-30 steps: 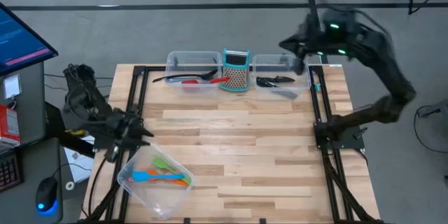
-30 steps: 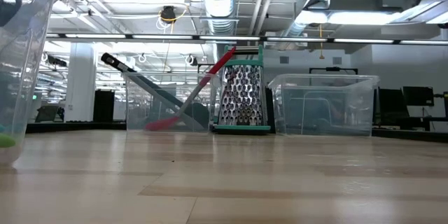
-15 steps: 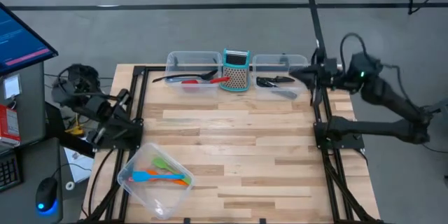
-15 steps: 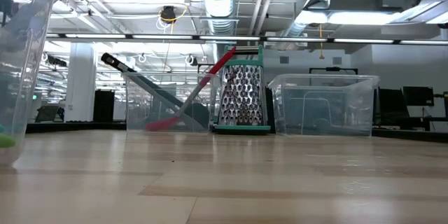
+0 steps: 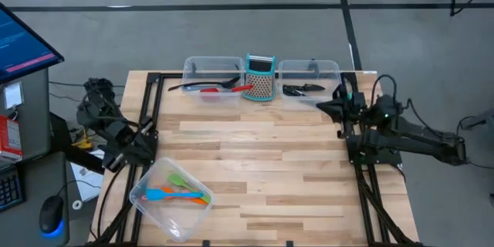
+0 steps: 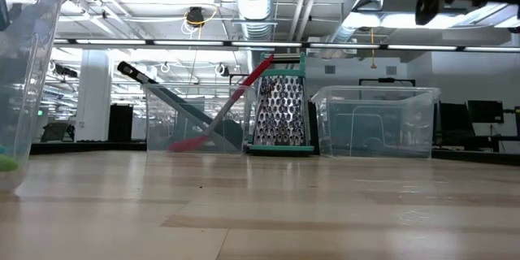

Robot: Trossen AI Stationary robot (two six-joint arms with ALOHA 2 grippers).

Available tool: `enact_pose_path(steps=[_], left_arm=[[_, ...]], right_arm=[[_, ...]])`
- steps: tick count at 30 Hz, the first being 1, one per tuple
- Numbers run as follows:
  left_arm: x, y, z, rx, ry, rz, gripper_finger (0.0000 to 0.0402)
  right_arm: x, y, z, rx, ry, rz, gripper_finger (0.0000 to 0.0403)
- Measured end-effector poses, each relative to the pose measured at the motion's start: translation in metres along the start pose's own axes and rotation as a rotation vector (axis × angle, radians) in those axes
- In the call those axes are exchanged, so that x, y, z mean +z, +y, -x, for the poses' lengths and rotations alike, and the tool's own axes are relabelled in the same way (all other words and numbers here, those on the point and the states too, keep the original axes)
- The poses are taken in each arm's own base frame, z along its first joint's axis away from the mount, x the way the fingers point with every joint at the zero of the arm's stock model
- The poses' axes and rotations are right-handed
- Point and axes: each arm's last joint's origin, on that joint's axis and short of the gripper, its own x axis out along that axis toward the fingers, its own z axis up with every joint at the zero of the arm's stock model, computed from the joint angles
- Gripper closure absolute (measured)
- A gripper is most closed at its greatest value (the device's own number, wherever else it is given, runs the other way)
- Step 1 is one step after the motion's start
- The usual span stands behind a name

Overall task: Pick & Place Kitchen Items
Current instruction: Return to Home Position

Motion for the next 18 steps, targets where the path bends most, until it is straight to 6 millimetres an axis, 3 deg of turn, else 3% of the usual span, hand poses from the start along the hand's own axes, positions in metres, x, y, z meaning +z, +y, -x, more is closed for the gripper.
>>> enact_pose_path(steps=[7, 18], left_arm=[[-0.029, 0.003, 0.001, -0.019, -0.047, 0.051, 0.0399], [-0.068, 0.005, 0.001, -0.047, -0.106, 0.085, 0.0399]], right_arm=[[-0.034, -0.004, 0.009, -0.014, -0.018, -0.037, 0.0402], [-0.070, -0.005, 0.013, 0.006, 0.016, -0.051, 0.0403]])
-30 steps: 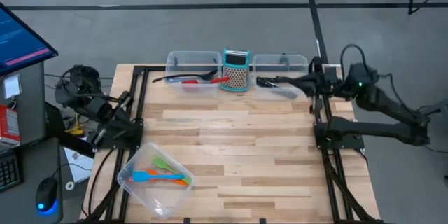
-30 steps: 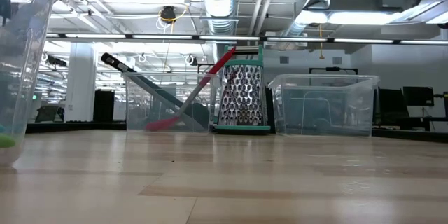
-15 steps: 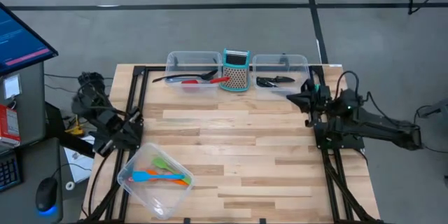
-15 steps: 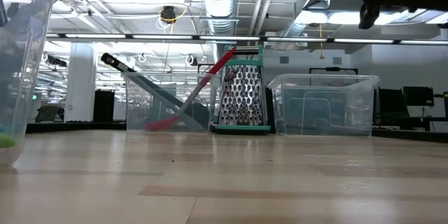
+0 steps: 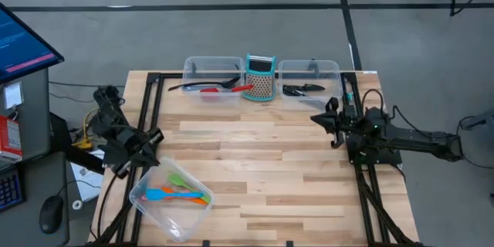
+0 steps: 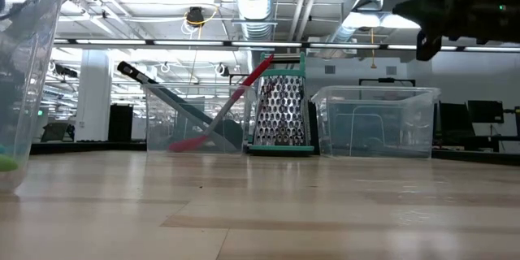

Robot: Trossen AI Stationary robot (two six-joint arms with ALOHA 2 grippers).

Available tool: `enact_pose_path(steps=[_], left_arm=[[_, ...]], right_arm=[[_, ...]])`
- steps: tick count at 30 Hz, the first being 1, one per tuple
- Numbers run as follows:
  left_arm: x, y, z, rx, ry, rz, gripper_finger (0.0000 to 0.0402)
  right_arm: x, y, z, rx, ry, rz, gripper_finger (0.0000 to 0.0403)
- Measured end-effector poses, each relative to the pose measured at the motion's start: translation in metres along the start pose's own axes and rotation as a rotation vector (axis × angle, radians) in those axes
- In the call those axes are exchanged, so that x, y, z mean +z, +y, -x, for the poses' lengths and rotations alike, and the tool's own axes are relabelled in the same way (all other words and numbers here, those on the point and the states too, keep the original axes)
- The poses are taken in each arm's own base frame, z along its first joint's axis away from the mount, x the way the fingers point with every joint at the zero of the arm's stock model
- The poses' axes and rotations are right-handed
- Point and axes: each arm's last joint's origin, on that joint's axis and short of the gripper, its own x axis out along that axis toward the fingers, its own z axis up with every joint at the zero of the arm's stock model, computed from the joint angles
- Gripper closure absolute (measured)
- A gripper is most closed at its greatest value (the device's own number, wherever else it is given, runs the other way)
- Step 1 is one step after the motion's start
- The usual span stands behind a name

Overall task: Pick & Place Kitchen Items
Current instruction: Return to Home Position

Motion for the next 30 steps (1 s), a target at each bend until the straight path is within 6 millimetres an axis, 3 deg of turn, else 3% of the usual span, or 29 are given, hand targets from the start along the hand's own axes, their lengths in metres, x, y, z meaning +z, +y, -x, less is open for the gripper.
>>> enact_pose_path(steps=[4, 14, 20, 30], left_arm=[[-0.020, 0.000, -0.004, -0.014, -0.001, 0.007, 0.0399], [-0.060, 0.002, -0.007, -0.047, -0.039, 0.042, 0.0399], [-0.060, 0.001, -0.008, -0.090, -0.031, -0.020, 0.0399], [-0.060, 0.003, -0.008, -0.011, -0.040, -0.047, 0.0398]], right_arm=[[-0.015, -0.001, 0.003, 0.011, -0.031, 0.001, 0.0403], [-0.017, 0.003, 0.002, 0.036, -0.009, -0.009, 0.0403], [-0.018, 0.007, 0.002, 0.074, -0.002, 0.019, 0.0403], [-0.021, 0.006, 0.002, 0.038, 0.024, 0.034, 0.0403]])
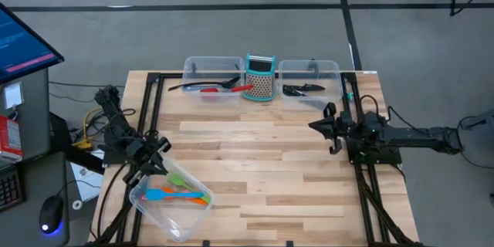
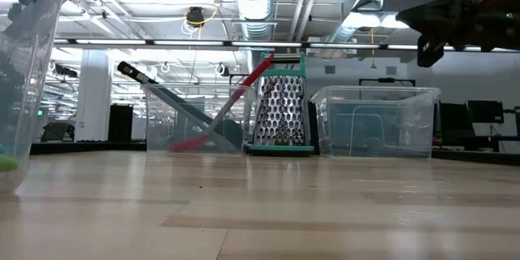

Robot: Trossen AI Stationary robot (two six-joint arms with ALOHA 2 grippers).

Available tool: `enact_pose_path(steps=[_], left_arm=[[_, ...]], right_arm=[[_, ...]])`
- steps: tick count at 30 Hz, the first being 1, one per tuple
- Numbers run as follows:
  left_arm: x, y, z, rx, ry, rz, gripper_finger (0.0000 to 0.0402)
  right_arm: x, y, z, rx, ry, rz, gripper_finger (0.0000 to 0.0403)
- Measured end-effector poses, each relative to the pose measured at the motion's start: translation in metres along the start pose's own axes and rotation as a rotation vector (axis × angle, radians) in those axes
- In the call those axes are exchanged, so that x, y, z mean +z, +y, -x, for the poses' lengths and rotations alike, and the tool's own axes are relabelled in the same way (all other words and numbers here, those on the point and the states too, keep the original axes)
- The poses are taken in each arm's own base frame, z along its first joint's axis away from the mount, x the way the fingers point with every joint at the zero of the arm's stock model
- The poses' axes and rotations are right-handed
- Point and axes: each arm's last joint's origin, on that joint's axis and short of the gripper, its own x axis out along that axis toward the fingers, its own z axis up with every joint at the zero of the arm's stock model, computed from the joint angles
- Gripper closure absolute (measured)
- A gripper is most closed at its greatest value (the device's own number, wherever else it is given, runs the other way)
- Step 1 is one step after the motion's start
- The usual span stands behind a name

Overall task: Pick & Place Kitchen Items
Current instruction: Return to Home Position

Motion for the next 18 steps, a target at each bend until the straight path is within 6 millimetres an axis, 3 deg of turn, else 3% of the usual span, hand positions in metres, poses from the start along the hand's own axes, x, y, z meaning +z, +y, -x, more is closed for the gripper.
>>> enact_pose_path(steps=[4, 9, 13, 18], left_arm=[[0.000, 0.000, 0.000, 0.000, -0.001, -0.001, 0.0398], [0.007, -0.001, 0.000, -0.017, -0.070, 0.027, 0.0398], [0.013, -0.005, 0.001, -0.171, -0.133, -0.070, 0.0398], [0.014, -0.010, 0.003, -0.334, -0.142, -0.050, 0.0398]], right_arm=[[-0.003, 0.001, 0.000, 0.007, 0.034, -0.059, 0.0403], [0.010, 0.004, 0.001, 0.080, -0.096, -0.106, 0.0403], [0.025, 0.007, 0.011, 0.294, -0.191, -0.089, 0.0403], [0.031, 0.001, 0.022, 0.281, -0.247, -0.088, 0.0403]])
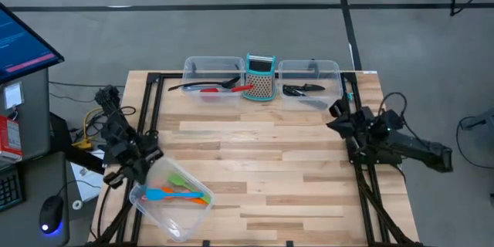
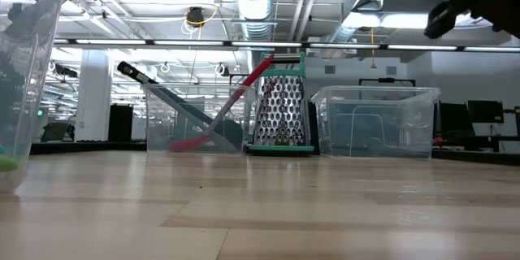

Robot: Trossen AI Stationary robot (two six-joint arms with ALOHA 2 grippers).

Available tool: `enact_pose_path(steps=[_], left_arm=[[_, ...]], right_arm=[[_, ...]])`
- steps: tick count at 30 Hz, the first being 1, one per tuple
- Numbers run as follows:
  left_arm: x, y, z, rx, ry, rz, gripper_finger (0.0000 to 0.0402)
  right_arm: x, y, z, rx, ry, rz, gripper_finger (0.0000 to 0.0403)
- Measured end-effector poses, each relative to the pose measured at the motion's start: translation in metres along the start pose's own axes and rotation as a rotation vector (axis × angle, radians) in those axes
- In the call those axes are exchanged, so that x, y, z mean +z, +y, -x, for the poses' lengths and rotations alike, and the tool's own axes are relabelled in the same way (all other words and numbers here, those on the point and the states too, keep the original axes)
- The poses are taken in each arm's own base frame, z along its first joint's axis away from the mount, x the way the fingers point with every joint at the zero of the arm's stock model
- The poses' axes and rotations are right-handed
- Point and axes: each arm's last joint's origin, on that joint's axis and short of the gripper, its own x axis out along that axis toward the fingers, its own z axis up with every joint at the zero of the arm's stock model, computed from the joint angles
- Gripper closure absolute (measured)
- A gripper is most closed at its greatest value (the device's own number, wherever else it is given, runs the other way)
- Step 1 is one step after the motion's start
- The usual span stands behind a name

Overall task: Pick & Place Kitchen Items
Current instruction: Return to Home Position

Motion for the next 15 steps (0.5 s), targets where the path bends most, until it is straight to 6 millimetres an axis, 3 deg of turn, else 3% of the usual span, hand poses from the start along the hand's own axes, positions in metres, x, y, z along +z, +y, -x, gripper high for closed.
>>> enact_pose_path(steps=[7, 15], left_arm=[[-0.006, -0.004, 0.000, -0.171, 0.051, -0.014, 0.0396], [-0.024, 0.005, 0.002, -0.071, 0.242, -0.023, 0.0396]], right_arm=[[-0.014, -0.014, 0.004, -0.134, 0.158, 0.017, 0.0403], [-0.020, -0.009, 0.005, 0.041, 0.247, 0.102, 0.0403]])
